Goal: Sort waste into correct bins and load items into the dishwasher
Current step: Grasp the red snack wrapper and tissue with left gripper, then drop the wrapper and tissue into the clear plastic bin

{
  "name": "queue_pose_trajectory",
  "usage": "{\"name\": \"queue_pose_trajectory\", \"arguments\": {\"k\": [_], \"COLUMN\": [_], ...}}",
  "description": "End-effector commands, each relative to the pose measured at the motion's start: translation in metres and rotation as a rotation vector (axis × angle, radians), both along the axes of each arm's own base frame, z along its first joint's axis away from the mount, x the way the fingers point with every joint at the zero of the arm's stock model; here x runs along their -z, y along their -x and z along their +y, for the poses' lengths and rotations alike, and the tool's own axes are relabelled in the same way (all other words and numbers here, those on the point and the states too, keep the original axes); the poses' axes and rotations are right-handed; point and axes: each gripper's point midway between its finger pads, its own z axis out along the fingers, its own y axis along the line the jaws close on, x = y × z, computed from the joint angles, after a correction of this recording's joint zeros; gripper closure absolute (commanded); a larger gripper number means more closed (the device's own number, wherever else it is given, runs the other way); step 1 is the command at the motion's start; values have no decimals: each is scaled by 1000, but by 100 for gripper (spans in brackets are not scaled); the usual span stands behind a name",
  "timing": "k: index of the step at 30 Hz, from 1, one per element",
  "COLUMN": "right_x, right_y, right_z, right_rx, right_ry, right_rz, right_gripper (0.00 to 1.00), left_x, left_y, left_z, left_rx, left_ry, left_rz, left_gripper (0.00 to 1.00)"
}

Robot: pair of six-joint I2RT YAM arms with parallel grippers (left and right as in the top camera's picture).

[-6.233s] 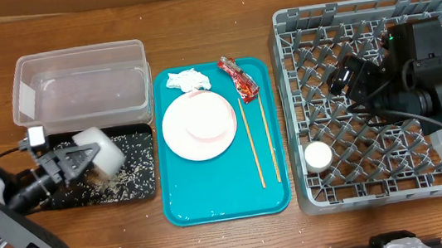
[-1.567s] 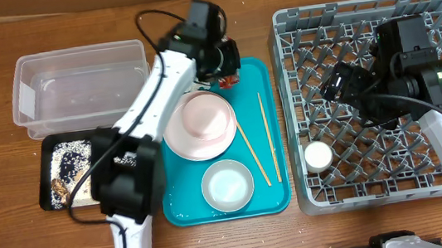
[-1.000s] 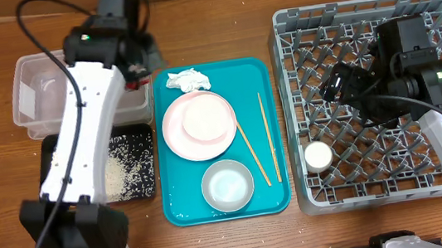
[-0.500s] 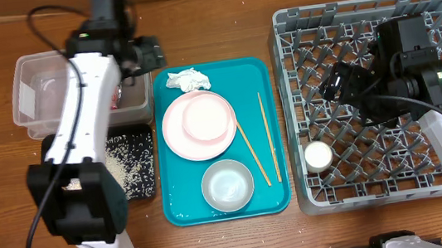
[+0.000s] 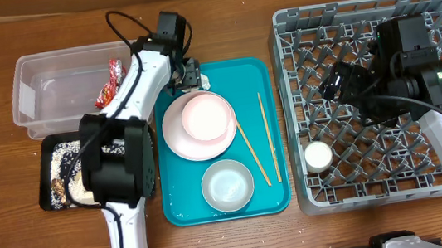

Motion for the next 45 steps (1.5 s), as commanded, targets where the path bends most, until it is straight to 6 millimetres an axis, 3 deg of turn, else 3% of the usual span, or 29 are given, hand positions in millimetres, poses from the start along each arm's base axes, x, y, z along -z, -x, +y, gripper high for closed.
{"name": "queue_pose_trajectory", "arguments": {"k": [1,4,5,8,13,16,18,22,27,28,29,30,32,33,37,42,45], "right_x": [-3,-3,-3,-3,-3,-3,-3,-3,-3,-3,-3,-3,-3,-3,-3,-3,-3], "right_y": [-1,-1,-1,-1,-1,-1,-1,-1,-1,-1,-1,-1,-1,-1,-1,-1,-1], "right_z": [1,1,1,1,1,1,1,1,1,1,1,1,1,1,1,1,1], "right_rx": [-5,-5,-5,-5,-5,-5,-5,-5,-5,-5,-5,-5,-4,-5,-5,-5,-5], "right_ry": [-4,-4,-4,-4,-4,-4,-4,-4,-4,-4,-4,-4,-5,-4,-4,-4,-4], "right_rz": [-15,-15,-14,-14,-14,-14,-14,-14,-15,-15,-15,-15,-15,-15,-15,-15,-15], "right_gripper": [0,0,0,0,0,0,0,0,0,0,0,0,0,0,0,0,0], "left_x": [-3,-9,-13,-42,-128,-181,-203,-221,-196,-190,-187,-186,-189,-193,-219,-268,-304], "left_y": [-7,-12,-14,-23,-25,-6,12,43,52,51,51,51,52,54,74,116,152], "left_z": [-8,-18,-19,-20,-9,12,37,94,140,148,156,164,174,177,168,125,96], "left_rx": [3,19,20,18,-1,-29,-75,-189,-279,-295,-301,-308,-322,-325,-308,-219,-143], "left_ry": [59,110,119,159,199,154,65,-149,-199,-202,-206,-210,-212,-211,-153,1,61], "left_rz": [-19,-41,-46,-75,-155,-184,-188,-164,-68,-57,-52,-49,-52,-54,-54,-103,-173], "left_gripper": [40,87,96,96,96,96,96,96,96,91,68,37,7,0,0,0,0]}}
